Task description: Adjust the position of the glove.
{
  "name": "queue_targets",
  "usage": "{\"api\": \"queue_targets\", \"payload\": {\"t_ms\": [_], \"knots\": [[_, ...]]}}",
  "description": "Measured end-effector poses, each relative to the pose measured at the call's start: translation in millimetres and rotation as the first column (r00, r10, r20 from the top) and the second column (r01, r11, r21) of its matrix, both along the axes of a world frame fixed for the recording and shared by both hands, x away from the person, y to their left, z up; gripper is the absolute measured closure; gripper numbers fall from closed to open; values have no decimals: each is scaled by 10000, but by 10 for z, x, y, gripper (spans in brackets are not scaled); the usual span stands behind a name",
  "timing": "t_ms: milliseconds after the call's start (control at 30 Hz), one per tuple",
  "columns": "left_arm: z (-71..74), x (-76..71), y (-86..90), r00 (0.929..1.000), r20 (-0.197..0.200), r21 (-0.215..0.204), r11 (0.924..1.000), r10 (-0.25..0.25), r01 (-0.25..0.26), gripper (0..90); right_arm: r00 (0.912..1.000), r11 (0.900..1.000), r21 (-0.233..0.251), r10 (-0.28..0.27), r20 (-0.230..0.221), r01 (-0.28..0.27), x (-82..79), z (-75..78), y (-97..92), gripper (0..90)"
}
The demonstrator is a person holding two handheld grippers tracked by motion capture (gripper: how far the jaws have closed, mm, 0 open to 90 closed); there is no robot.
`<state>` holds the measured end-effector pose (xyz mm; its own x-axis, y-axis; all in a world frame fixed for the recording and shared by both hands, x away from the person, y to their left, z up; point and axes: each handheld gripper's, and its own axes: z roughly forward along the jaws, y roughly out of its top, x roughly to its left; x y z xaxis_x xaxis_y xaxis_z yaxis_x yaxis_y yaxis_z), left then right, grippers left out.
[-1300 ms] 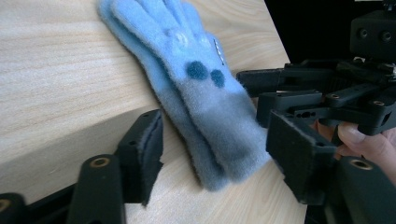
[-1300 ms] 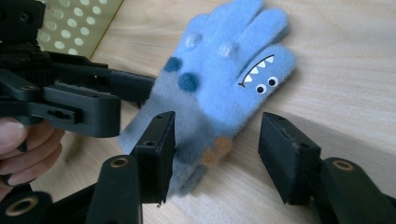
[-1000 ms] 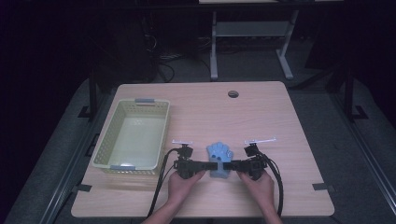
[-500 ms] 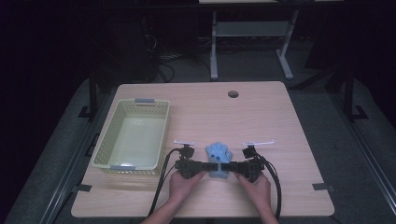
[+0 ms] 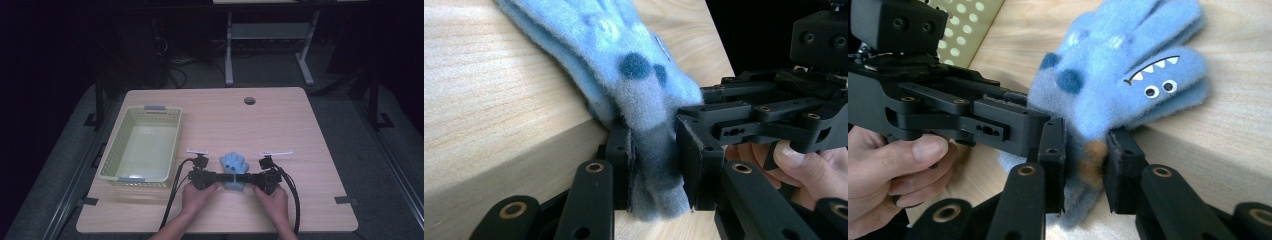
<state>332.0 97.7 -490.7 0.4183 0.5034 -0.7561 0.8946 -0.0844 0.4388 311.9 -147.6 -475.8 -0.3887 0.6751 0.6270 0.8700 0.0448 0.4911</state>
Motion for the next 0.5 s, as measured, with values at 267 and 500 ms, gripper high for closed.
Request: {"api": "queue_targets", "payload": {"t_ms": [267, 500], "knots": [[-2, 10, 6, 10000, 30, -254, 9997, 17, -16, 705, 10000, 9998, 205, 3, 22, -3, 7, 19, -15, 763], [18, 23, 7, 9999, 83, -421, 9990, -116, 119, 709, 9999, 9994, 358, -34, 113, 30, 1, 45, -39, 767]]}}
